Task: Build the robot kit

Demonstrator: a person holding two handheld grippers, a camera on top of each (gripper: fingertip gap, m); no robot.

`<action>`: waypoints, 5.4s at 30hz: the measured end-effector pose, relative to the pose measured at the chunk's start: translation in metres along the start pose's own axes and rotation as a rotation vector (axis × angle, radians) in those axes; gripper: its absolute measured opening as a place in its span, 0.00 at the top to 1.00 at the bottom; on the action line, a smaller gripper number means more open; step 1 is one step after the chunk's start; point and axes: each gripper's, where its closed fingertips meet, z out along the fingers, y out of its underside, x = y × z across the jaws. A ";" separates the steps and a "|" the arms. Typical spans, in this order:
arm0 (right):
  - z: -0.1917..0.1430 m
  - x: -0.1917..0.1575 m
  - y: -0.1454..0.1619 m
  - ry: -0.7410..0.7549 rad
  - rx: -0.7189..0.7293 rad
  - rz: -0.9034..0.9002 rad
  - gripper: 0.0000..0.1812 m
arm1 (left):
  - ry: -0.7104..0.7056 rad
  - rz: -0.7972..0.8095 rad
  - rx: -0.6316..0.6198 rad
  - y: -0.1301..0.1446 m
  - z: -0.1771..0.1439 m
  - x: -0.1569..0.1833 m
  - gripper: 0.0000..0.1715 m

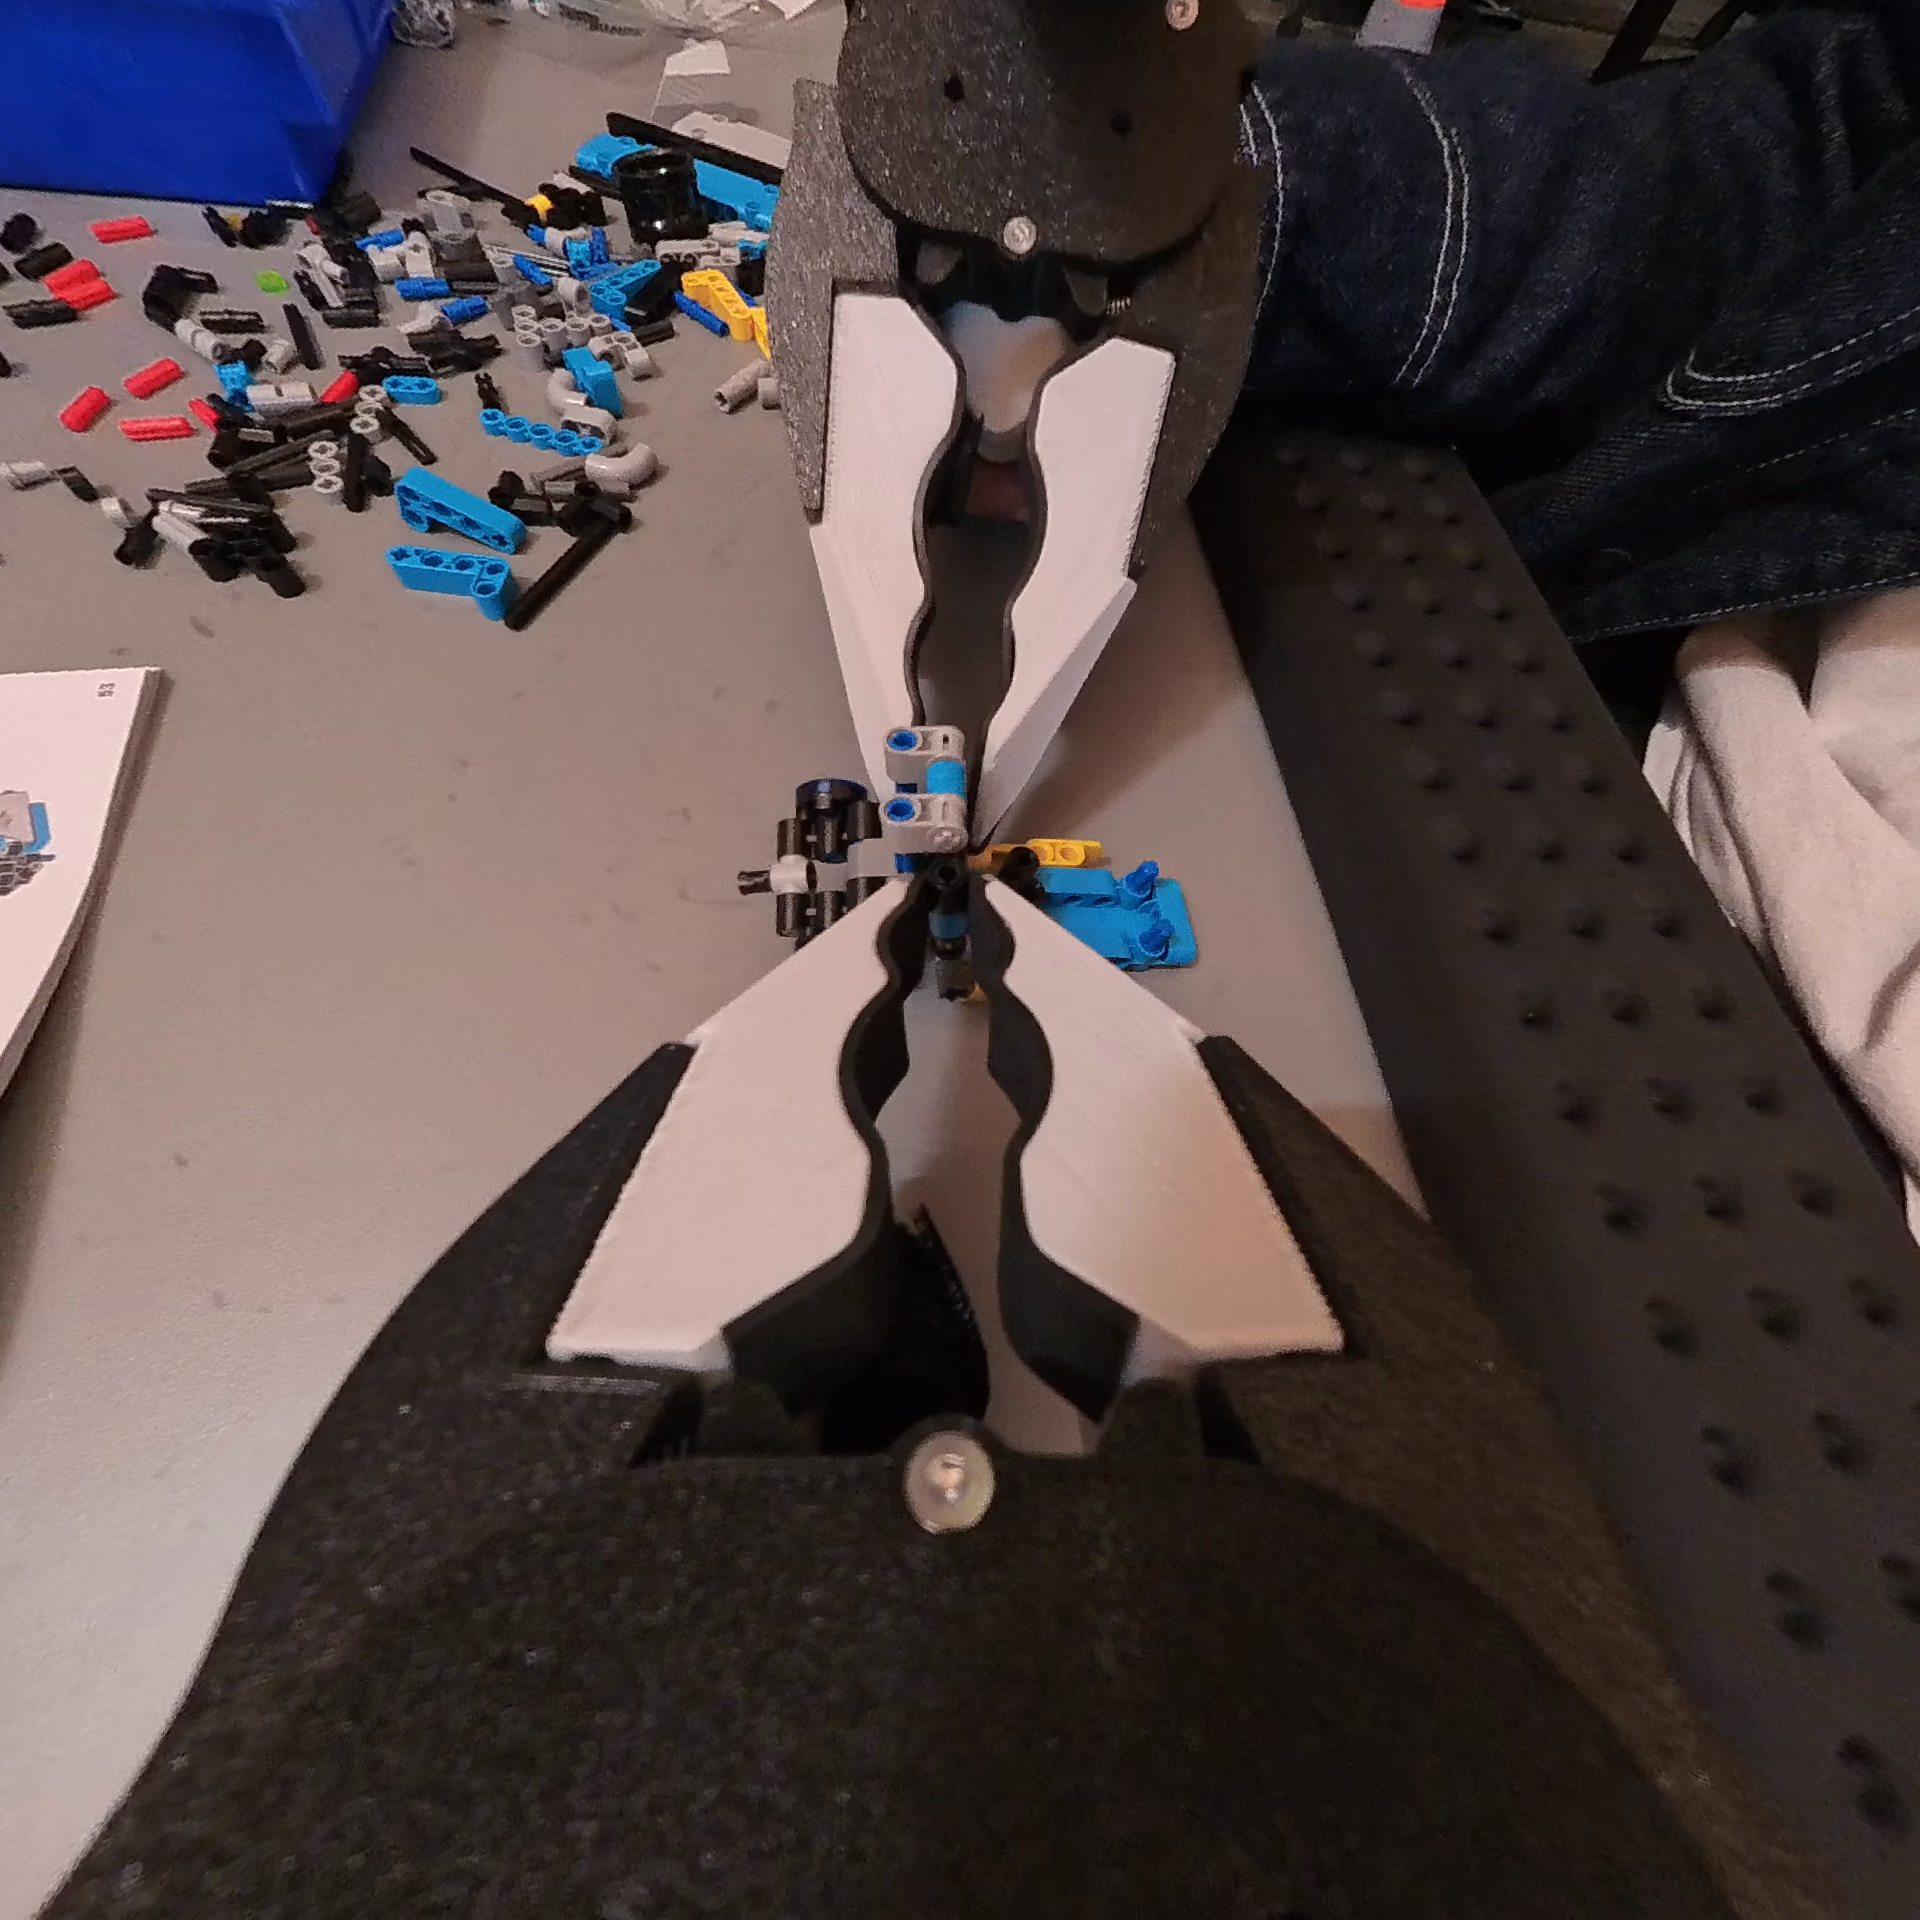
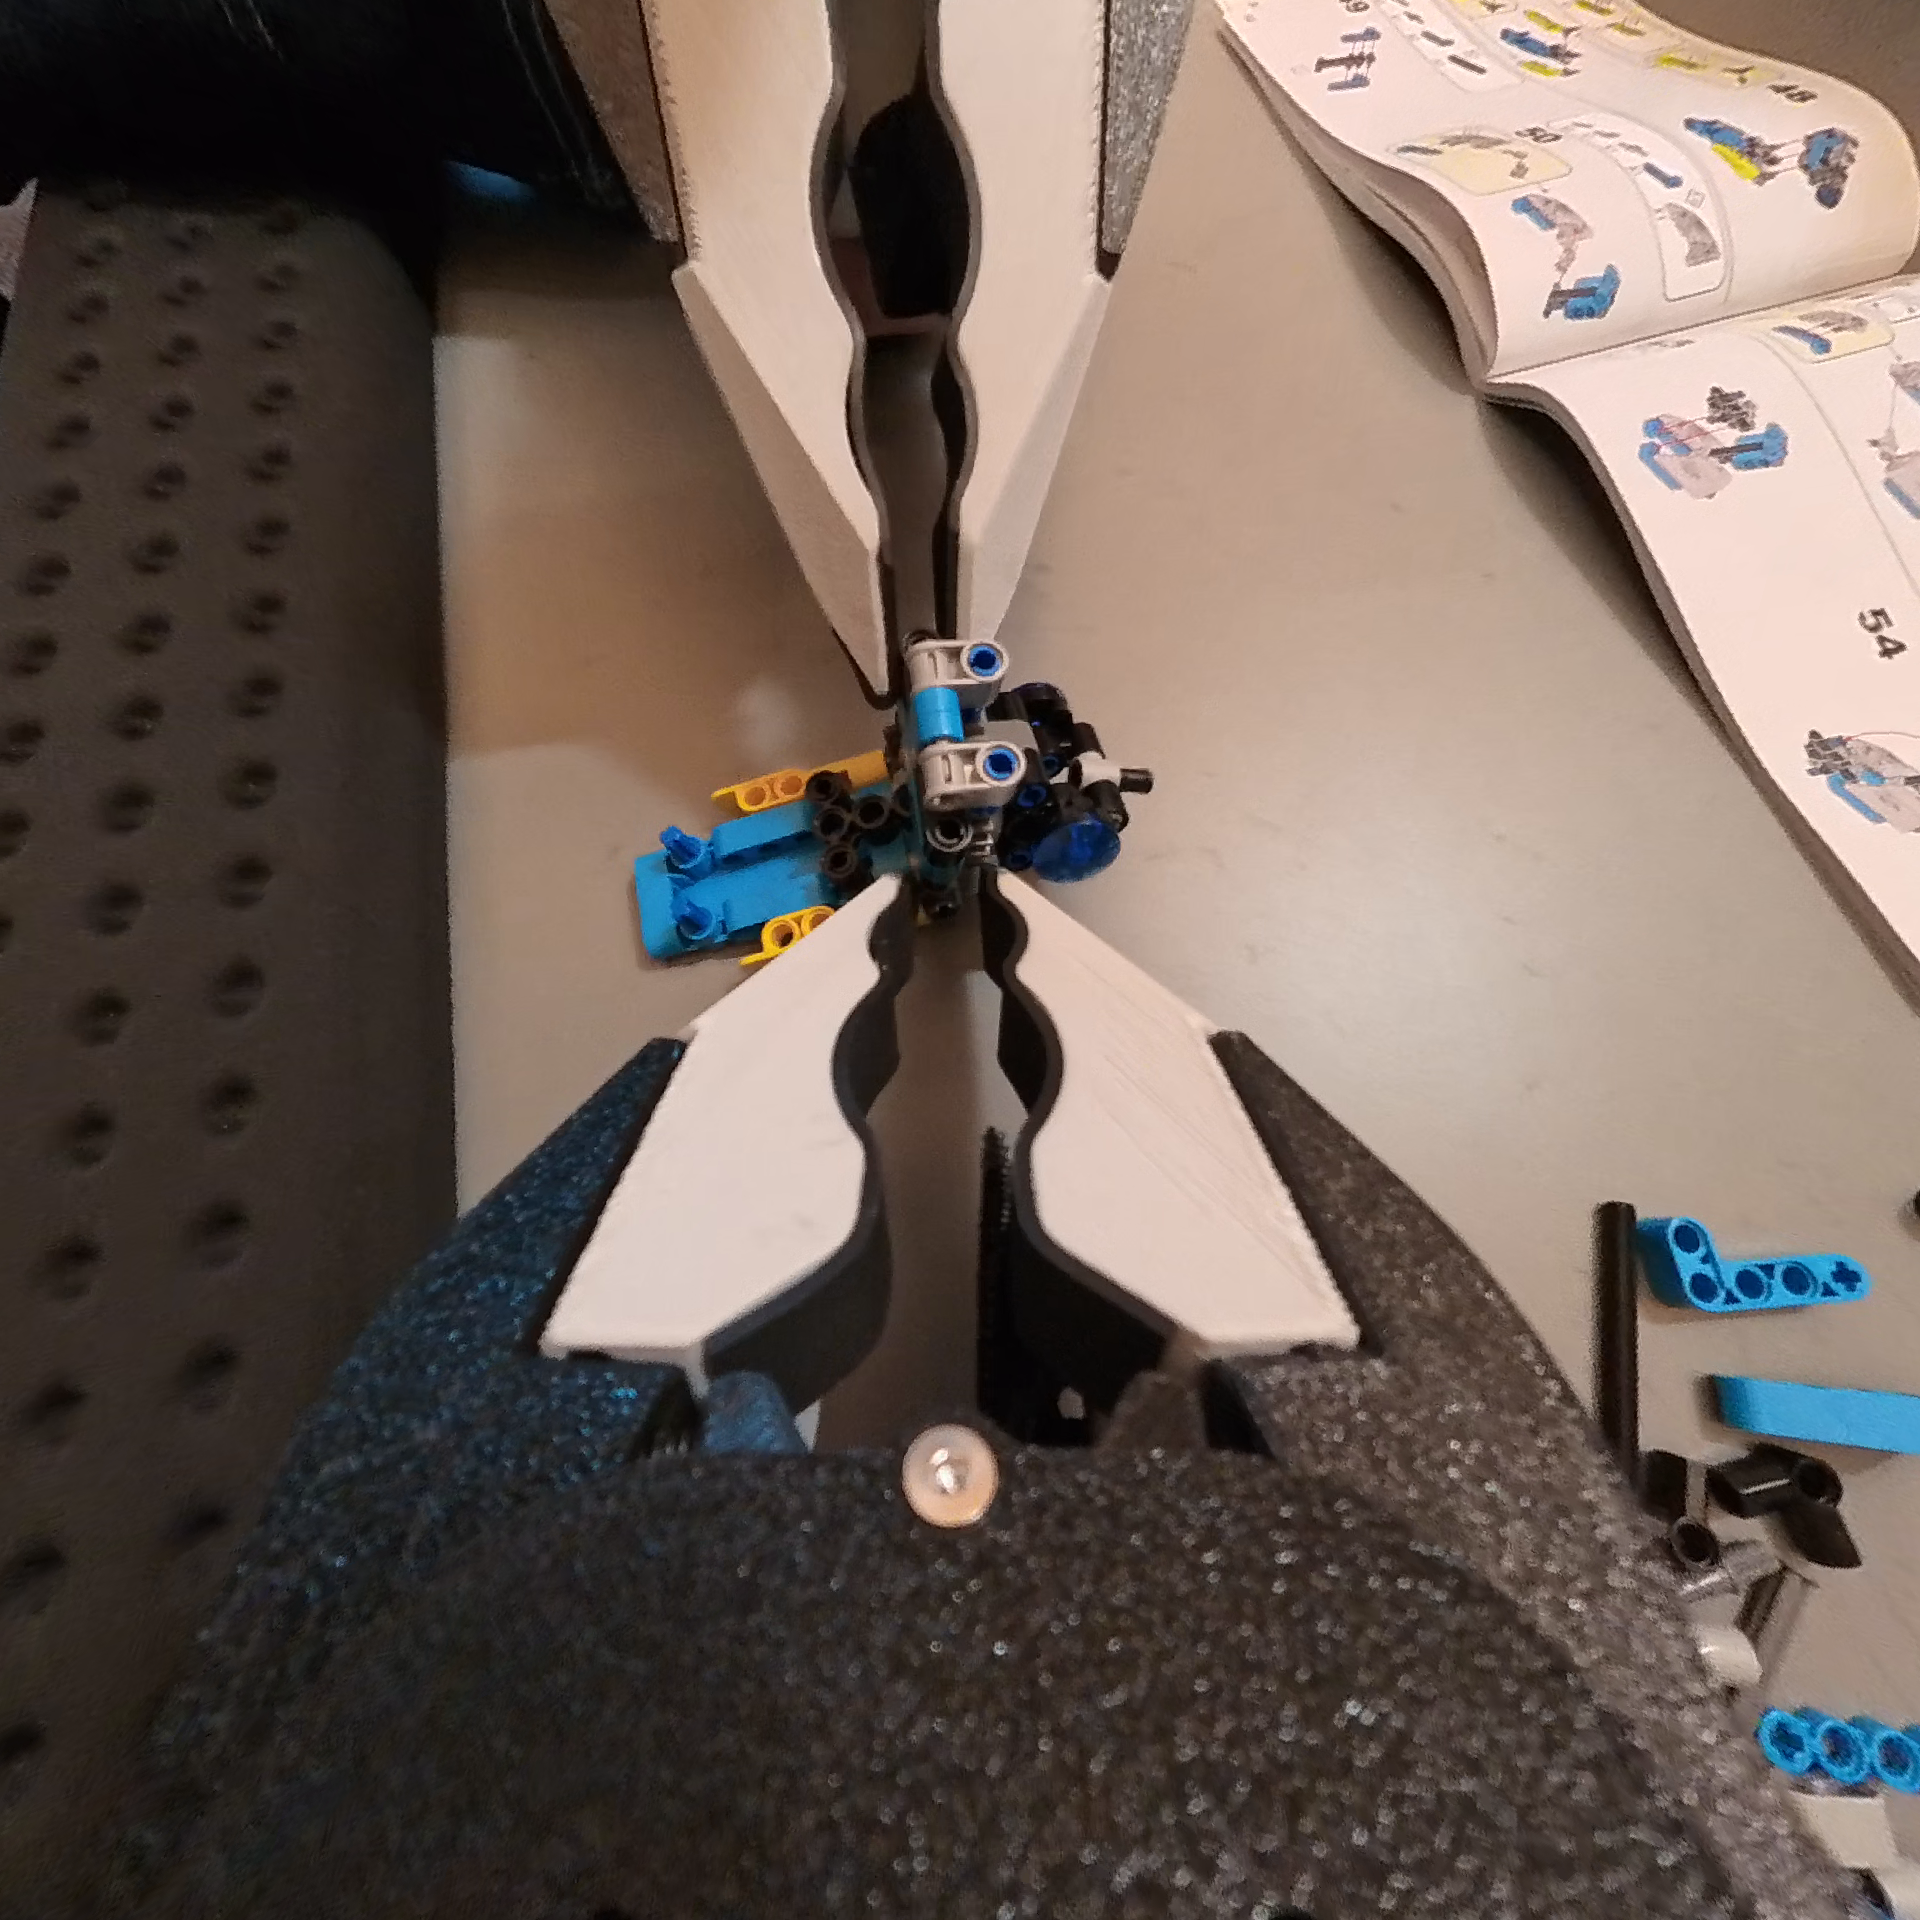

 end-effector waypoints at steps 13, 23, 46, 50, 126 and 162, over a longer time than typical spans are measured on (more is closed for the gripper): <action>0.001 -0.005 -0.001 -0.019 0.000 -0.024 0.96 | -0.035 0.046 -0.067 0.009 -0.002 0.013 0.90; 0.001 -0.007 -0.001 -0.027 0.001 -0.034 0.97 | -0.158 0.118 -0.121 0.019 0.001 0.004 0.93; 0.001 -0.008 0.000 -0.029 -0.017 -0.040 0.97 | -0.216 0.128 -0.203 0.024 0.005 0.007 0.94; 0.003 -0.007 0.004 -0.014 -0.050 -0.050 0.97 | -0.204 0.170 -0.238 0.027 0.012 0.013 0.97; -0.006 0.012 -0.011 0.540 -0.089 -0.568 0.91 | -0.056 -0.257 -0.071 0.015 -0.026 -0.003 0.95; -0.071 -0.014 -0.082 -0.252 0.643 0.500 0.69 | -0.695 0.847 0.097 -0.066 -0.012 0.018 0.76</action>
